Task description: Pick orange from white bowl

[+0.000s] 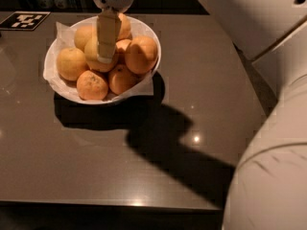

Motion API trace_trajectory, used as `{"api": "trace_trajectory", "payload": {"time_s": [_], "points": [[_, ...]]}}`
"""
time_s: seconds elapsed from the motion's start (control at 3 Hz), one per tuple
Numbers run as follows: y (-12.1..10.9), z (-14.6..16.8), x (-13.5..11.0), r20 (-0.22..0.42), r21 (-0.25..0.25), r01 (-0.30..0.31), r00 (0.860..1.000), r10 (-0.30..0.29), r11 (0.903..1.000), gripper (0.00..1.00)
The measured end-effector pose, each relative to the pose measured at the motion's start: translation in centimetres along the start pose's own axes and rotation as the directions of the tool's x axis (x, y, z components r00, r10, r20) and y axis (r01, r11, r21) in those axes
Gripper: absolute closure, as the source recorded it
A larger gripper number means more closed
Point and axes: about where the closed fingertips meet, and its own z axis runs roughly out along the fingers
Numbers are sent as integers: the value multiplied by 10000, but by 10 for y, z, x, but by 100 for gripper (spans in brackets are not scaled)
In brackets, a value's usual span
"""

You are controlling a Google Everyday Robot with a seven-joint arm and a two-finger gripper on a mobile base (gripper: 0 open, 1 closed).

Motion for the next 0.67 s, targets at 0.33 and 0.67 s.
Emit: {"api": "trace_trajectory", "payload": {"time_s": [0.33,0.67], "points": [[-5,10,-2,-71,-131,8,10000,-9,9999,25],[-11,18,-4,-111,-236,6,9999,-8,9997,23]]}}
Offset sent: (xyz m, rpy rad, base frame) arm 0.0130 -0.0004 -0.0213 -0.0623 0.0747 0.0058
